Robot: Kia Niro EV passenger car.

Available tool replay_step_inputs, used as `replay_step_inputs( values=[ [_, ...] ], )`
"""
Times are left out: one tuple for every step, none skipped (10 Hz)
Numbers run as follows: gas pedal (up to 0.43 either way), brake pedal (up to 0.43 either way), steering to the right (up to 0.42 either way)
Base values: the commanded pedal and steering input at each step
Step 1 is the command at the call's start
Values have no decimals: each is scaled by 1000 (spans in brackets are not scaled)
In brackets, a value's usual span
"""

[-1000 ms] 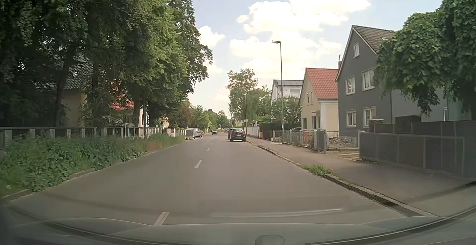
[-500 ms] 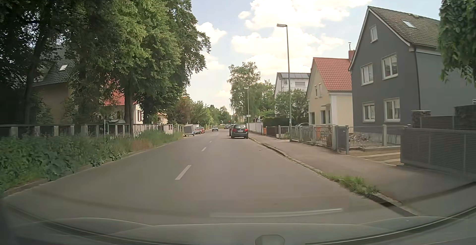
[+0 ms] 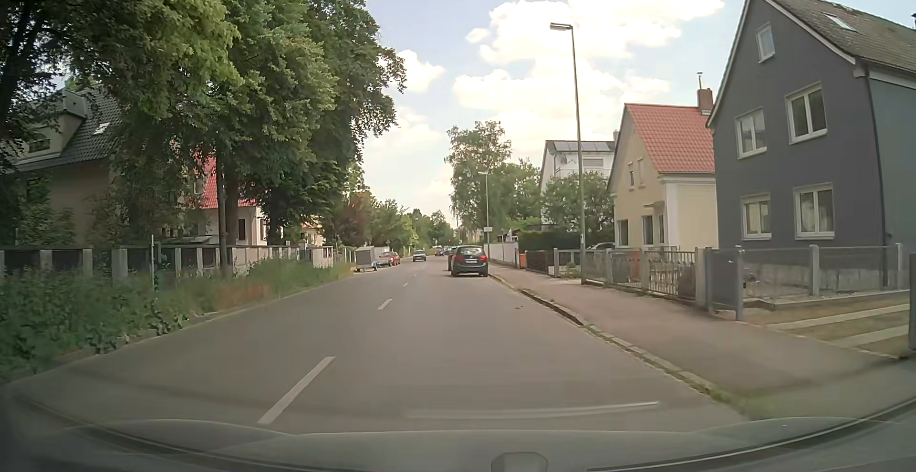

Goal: Follow the waypoints while adhering to traffic rules and regulations

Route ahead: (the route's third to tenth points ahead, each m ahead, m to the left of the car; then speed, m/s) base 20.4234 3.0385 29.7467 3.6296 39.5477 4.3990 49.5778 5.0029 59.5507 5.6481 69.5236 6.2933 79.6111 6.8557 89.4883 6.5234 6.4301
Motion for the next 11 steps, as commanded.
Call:
replay_step_inputs(
  values=[
    [39,0,-26],
    [20,0,-26],
    [8,0,-25],
    [0,0,-23],
    [0,0,-21],
    [0,0,-21],
    [0,0,-21],
    [0,0,-21],
    [0,0,-21],
    [0,0,-22],
    [0,0,-23]
  ],
)
